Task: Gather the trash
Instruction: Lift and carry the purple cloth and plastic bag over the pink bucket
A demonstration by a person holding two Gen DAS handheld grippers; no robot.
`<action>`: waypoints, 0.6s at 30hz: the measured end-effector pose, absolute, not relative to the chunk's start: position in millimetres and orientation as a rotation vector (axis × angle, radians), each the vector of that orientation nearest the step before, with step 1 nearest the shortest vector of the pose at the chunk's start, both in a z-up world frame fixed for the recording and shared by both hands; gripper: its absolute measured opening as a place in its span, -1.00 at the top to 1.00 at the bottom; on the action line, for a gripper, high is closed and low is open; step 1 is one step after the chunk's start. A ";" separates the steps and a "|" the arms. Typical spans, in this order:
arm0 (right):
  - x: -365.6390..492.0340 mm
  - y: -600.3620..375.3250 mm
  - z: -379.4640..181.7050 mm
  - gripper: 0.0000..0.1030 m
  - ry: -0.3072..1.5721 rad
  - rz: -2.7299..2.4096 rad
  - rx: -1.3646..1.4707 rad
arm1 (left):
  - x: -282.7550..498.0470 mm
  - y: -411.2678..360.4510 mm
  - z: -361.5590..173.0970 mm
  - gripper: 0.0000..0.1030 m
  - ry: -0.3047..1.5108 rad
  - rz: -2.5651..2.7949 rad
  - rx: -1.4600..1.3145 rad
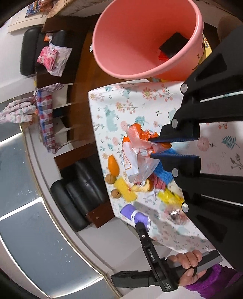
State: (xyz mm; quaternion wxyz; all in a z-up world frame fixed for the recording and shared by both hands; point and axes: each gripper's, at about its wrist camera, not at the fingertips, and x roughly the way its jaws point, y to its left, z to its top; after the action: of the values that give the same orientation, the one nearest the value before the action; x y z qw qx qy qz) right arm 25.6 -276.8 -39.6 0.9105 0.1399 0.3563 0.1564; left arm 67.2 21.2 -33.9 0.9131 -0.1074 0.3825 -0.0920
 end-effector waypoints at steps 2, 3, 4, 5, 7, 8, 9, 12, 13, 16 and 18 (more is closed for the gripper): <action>21.7 -280.9 -32.9 0.79 0.714 0.324 0.298 | 63.8 17.2 -25.2 0.66 0.770 -0.198 -0.218; 20.8 -282.2 -30.0 0.79 0.706 0.324 0.302 | 62.7 15.9 -21.6 0.66 0.763 -0.202 -0.216; 18.8 -285.1 -26.0 0.79 0.692 0.324 0.310 | 61.9 14.6 -18.5 0.66 0.757 -0.206 -0.214; 18.1 -286.8 -23.4 0.79 0.685 0.323 0.316 | 60.5 12.5 -14.1 0.66 0.749 -0.211 -0.210; 17.1 -292.7 -19.3 0.79 0.668 0.319 0.325 | 58.9 8.6 -6.9 0.66 0.737 -0.219 -0.205; 15.3 -295.2 -16.3 0.79 0.657 0.313 0.329 | 57.8 5.8 -2.7 0.66 0.729 -0.222 -0.201; 14.3 -297.2 -13.6 0.79 0.648 0.307 0.332 | 56.9 2.7 1.5 0.66 0.722 -0.227 -0.198; 11.3 -309.1 -7.1 0.79 0.622 0.281 0.345 | 55.9 -6.0 12.2 0.66 0.703 -0.246 -0.186; 10.2 -314.7 -5.6 0.79 0.615 0.270 0.350 | 55.7 -9.4 15.2 0.66 0.697 -0.253 -0.182; 7.7 -326.5 -3.4 0.79 0.599 0.242 0.363 | 54.1 -22.7 24.3 0.66 0.680 -0.279 -0.167; 5.3 -336.3 -1.3 0.79 0.588 0.218 0.369 | 53.5 -33.3 29.8 0.66 0.671 -0.298 -0.155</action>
State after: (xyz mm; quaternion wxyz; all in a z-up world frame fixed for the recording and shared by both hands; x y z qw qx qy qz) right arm 5.3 -336.3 -1.3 0.9346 0.1804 0.2874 0.1065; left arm 53.5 -33.3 29.8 0.9305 -0.0759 0.3275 -0.1458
